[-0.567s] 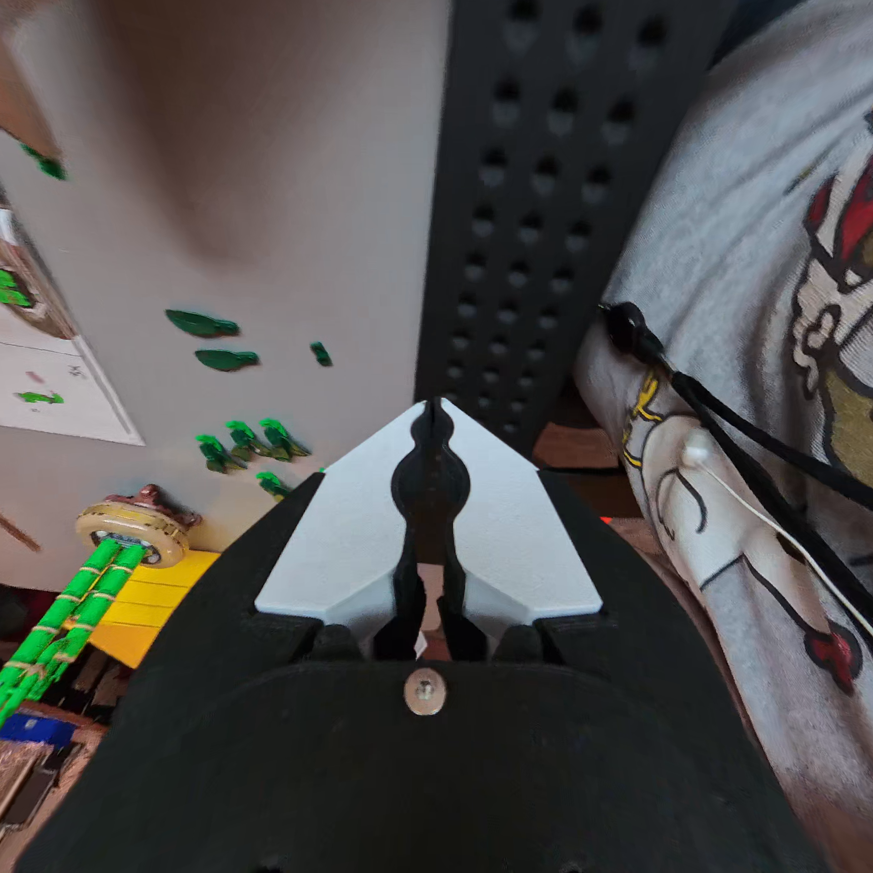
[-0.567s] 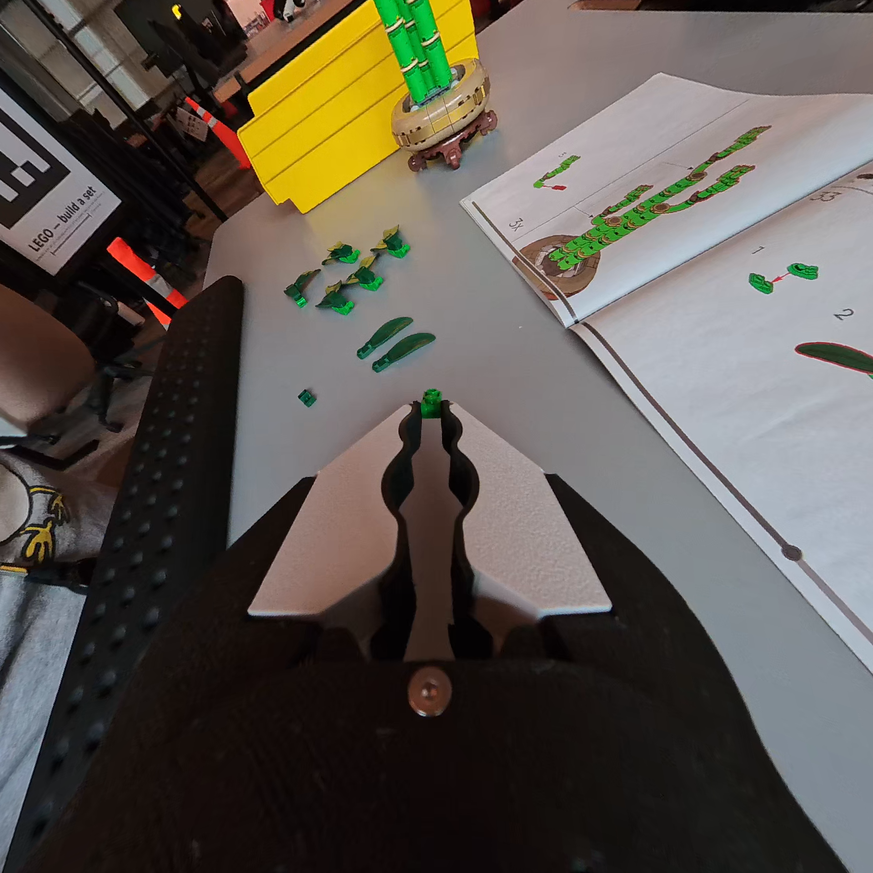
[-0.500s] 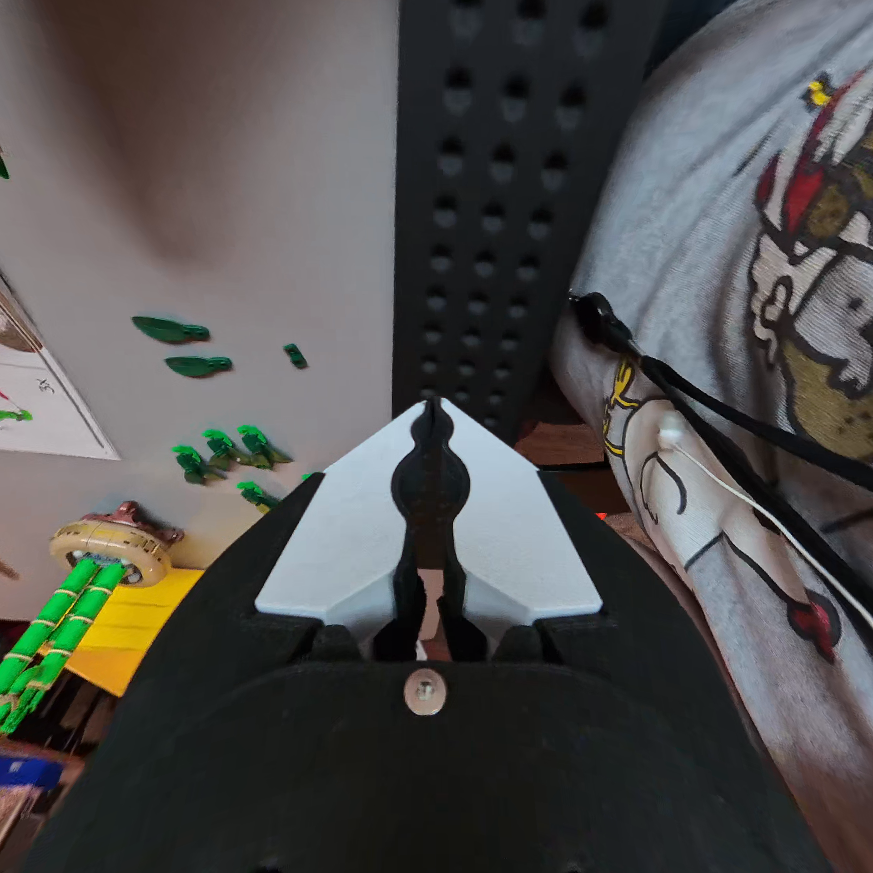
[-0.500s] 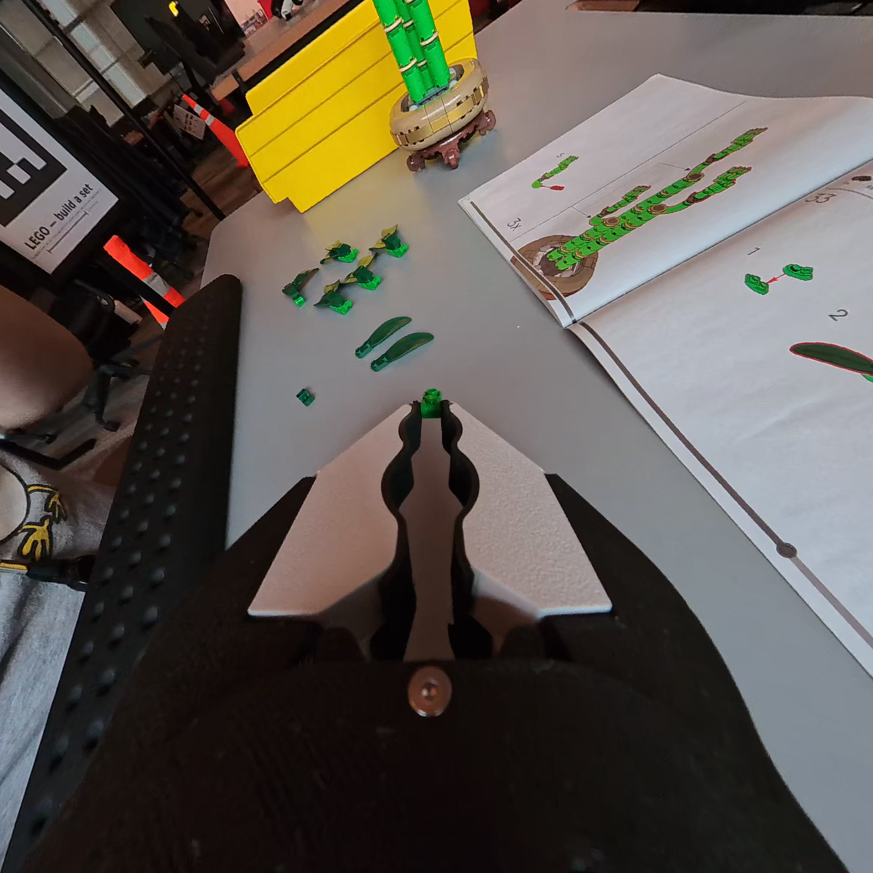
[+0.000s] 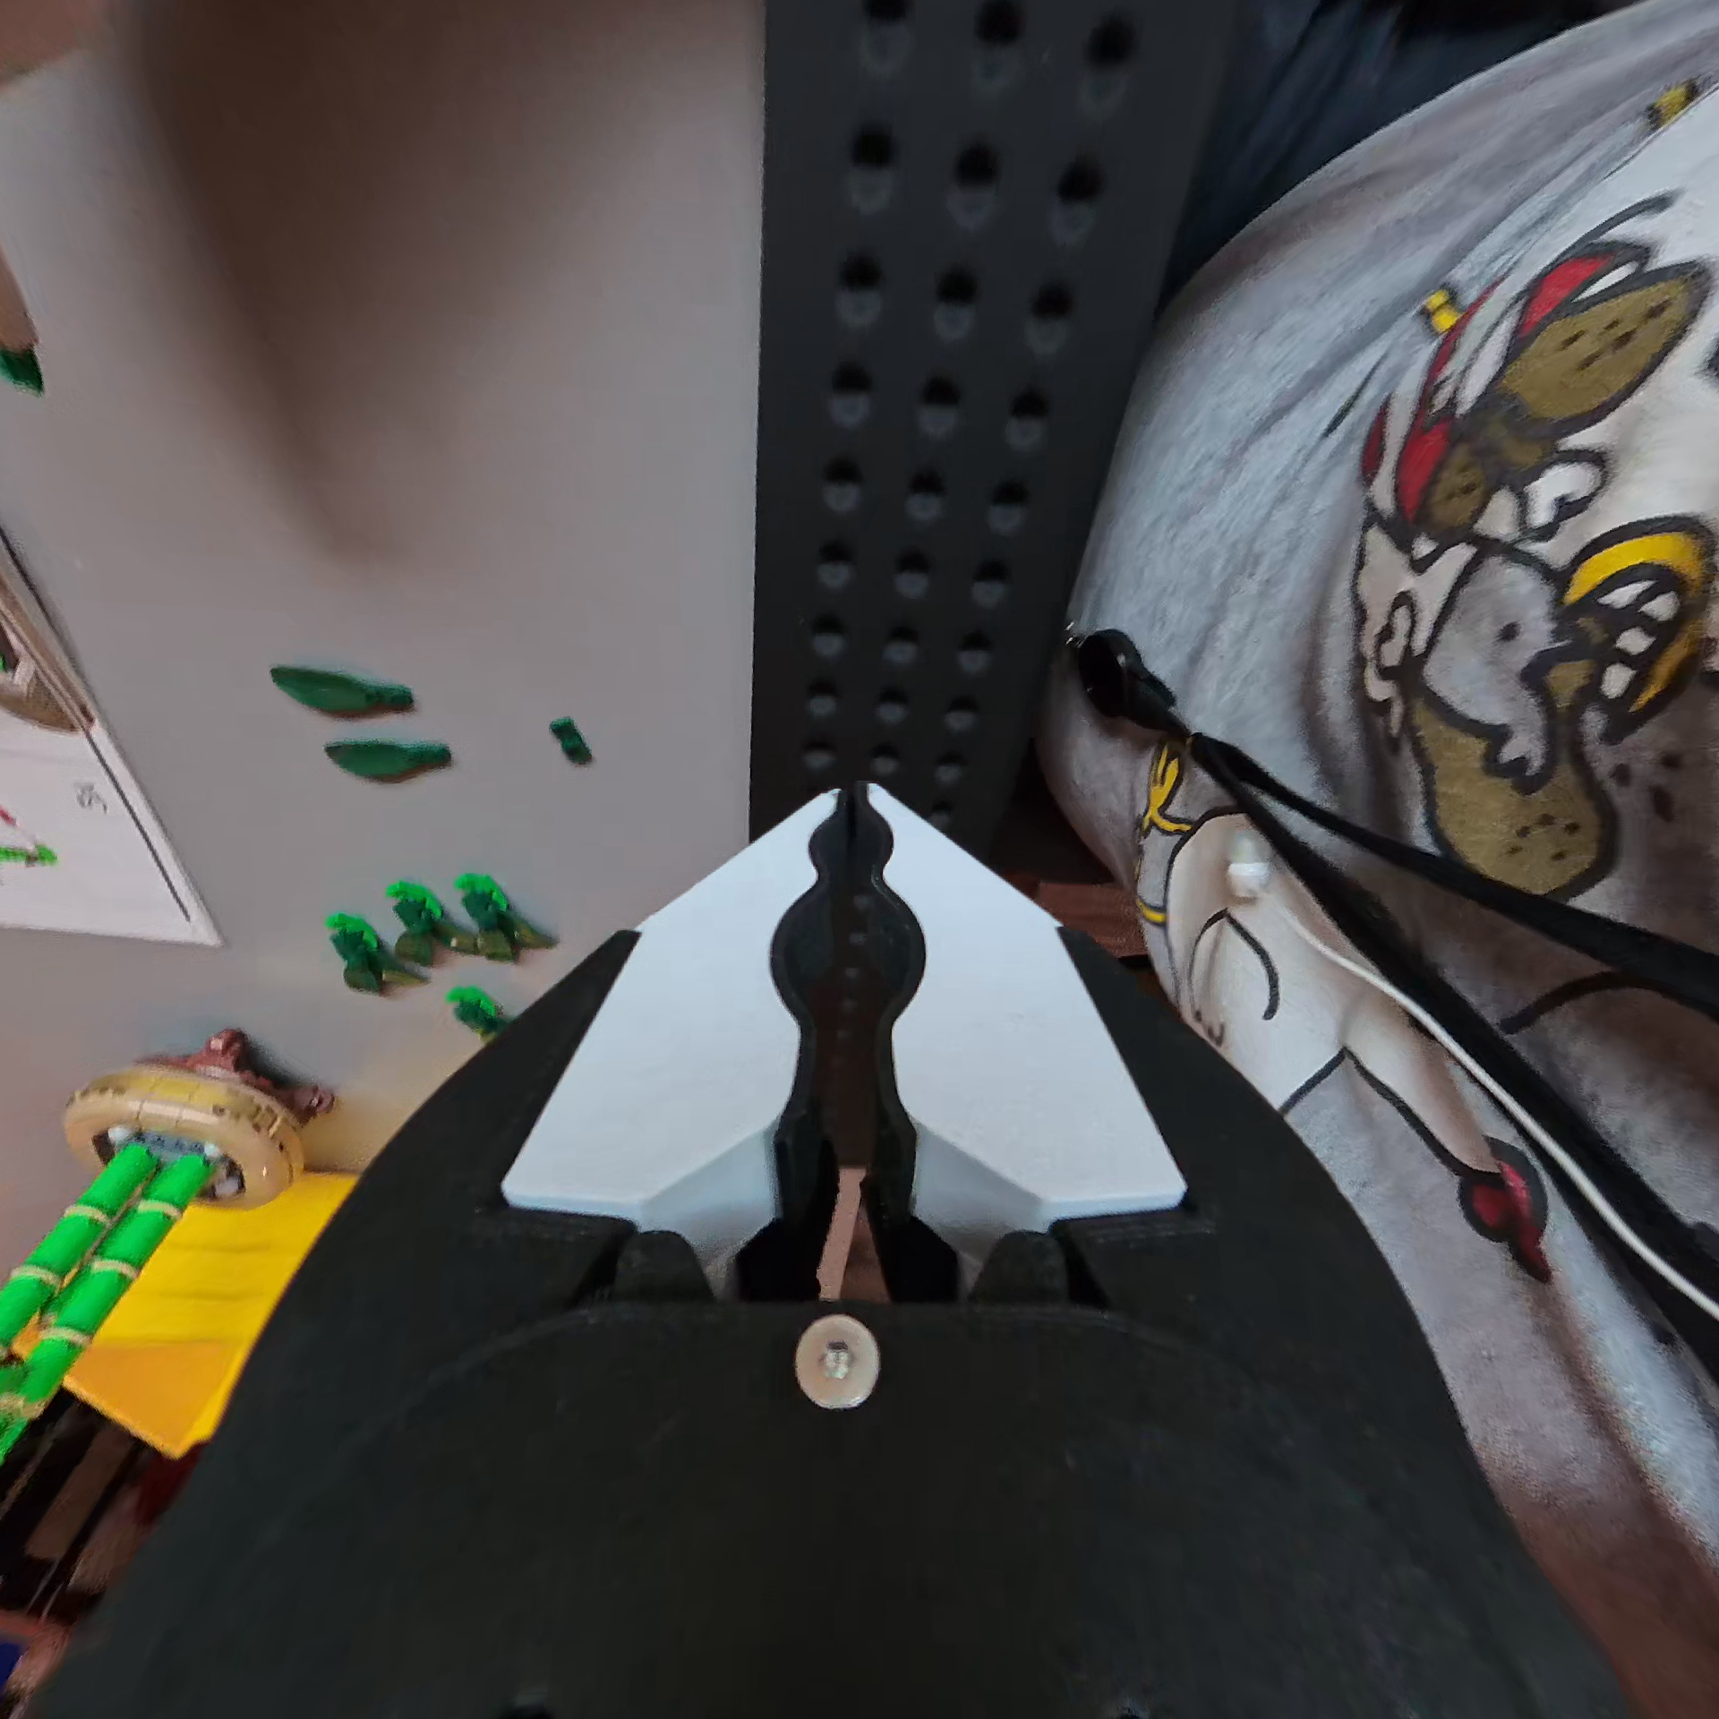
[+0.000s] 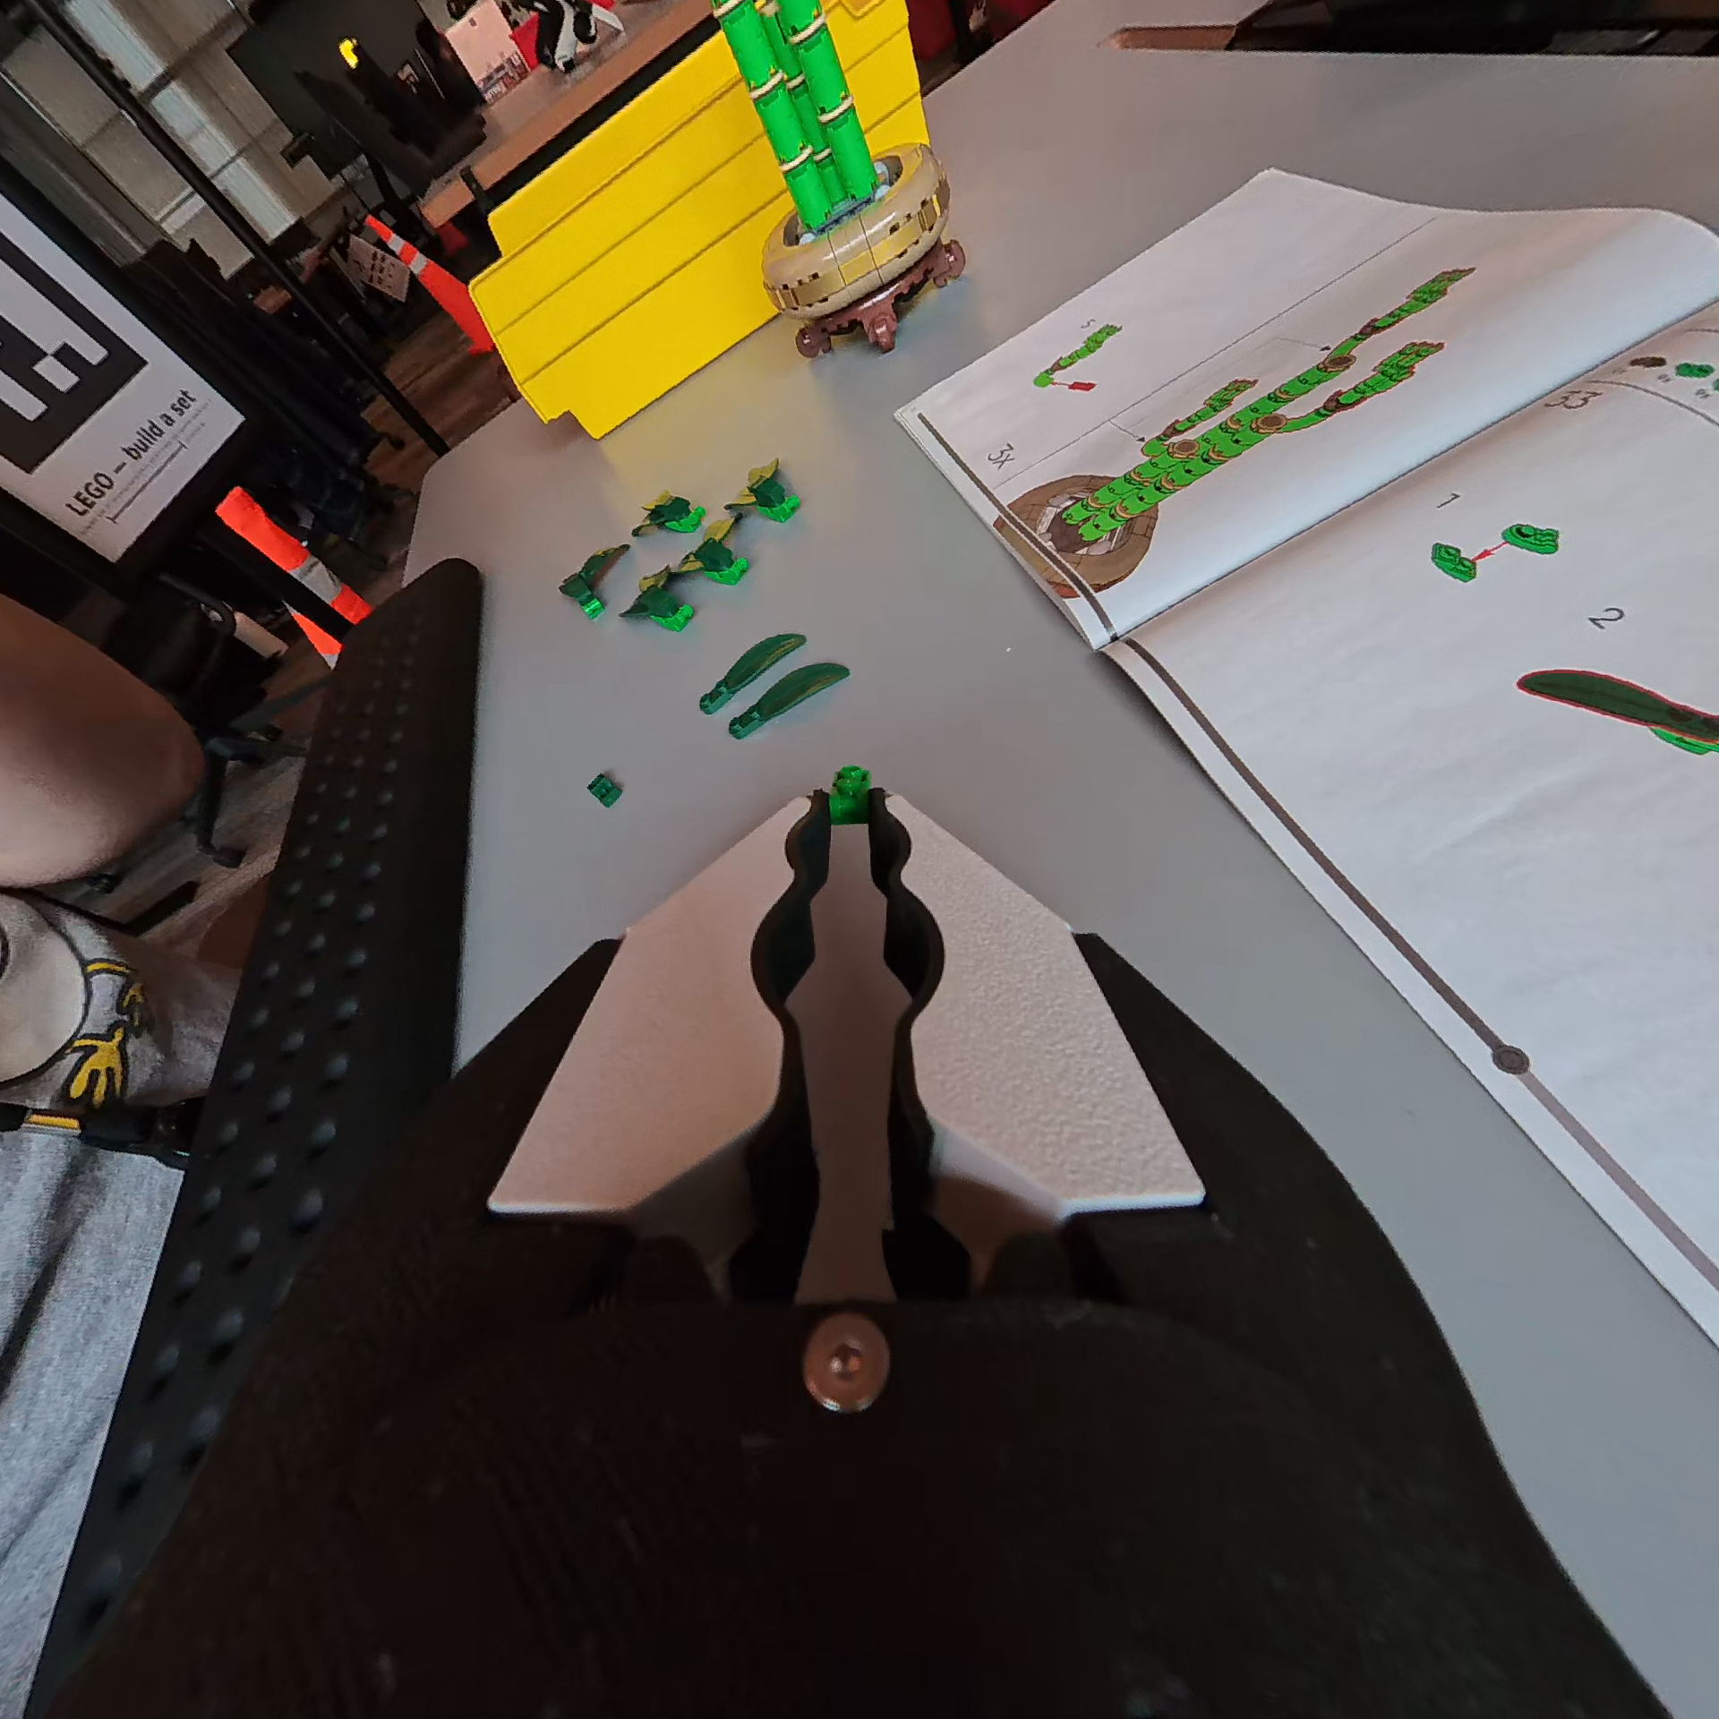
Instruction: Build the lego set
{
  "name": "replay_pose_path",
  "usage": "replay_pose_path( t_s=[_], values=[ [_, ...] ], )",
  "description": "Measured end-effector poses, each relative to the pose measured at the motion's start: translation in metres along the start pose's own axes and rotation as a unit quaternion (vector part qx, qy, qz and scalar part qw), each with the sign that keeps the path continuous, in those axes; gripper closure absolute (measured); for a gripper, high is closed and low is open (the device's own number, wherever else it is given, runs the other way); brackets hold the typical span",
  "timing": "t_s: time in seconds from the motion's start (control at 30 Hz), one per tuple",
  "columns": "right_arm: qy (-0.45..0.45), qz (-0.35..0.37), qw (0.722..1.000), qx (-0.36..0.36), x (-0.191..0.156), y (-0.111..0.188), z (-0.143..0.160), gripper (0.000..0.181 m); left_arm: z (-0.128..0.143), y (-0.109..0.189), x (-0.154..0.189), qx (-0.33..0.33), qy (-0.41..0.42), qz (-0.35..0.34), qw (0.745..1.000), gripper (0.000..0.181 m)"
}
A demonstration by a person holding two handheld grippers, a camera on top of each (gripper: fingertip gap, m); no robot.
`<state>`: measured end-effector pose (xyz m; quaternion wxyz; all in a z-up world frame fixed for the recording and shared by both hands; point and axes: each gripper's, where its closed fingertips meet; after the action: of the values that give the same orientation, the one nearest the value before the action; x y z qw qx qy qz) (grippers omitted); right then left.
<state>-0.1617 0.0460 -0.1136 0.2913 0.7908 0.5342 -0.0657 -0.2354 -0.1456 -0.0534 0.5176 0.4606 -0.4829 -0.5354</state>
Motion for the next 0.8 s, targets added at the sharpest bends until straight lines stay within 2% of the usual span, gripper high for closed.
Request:
replay_pose_path(
  t_s=[0.03, 0.17, 0.27, 0.33, 0.4, 0.47, 0.53, 0.6, 0.7, 0.8],
  values=[
    [-0.002, -0.001, 1.0, 0.0, 0.0, 0.0, 0.0, 0.175, -0.003, 0.001, 0.003, 0.006, -0.006, 0.005, 1.0, 0.181],
    [-0.005, -0.004, 1.0, -0.005, -0.001, 0.001, 0.002, 0.175, 0.002, -0.001, 0.002, 0.013, -0.013, 0.017, 1.0, 0.181],
    [-0.002, -0.006, 1.0, -0.009, -0.002, 0.001, 0.002, 0.175, 0.009, -0.014, -0.027, 0.035, -0.003, 0.02, 0.999, 0.181],
    [0.002, -0.007, 1.0, -0.006, -0.003, 0.002, 0.001, 0.175, 0.011, -0.019, -0.068, 0.106, 0.034, 0.017, 0.994, 0.181],
    [0.002, -0.011, 1.0, -0.002, -0.006, 0.003, 0.0, 0.175, 0.011, -0.011, -0.114, 0.209, 0.061, 0.004, 0.976, 0.181],
    [0.006, -0.012, 1.0, -0.003, -0.007, 0.003, -0.001, 0.175, 0.005, 0.008, -0.136, 0.349, 0.012, -0.002, 0.937, 0.181],
    [0.013, -0.014, 1.0, -0.006, -0.009, 0.003, -0.002, 0.175, 0.011, 0.013, -0.142, 0.436, -0.046, -0.006, 0.899, 0.174],
    [0.02, -0.014, 1.0, -0.001, -0.011, 0.005, -0.004, 0.175, 0.022, -0.004, -0.155, 0.438, -0.078, -0.026, 0.895, 0.163],
    [0.013, -0.015, 1.0, 0.013, -0.011, 0.005, -0.006, 0.175, 0.036, -0.047, -0.155, 0.361, -0.129, 0.004, 0.924, 0.147],
    [0.004, -0.01, 1.0, 0.012, -0.006, 0.004, -0.003, 0.175, 0.043, -0.074, -0.162, 0.302, -0.2, -0.04, 0.931, 0.141]
  ],
)
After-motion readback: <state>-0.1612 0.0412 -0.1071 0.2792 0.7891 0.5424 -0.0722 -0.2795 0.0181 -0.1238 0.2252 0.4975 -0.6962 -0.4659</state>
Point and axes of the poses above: each gripper's, where its closed fingertips meet, y back along the fingers, z out of its underside, x = y × z across the jaws, and after that the axes turned 2 degrees about -x, right-handed
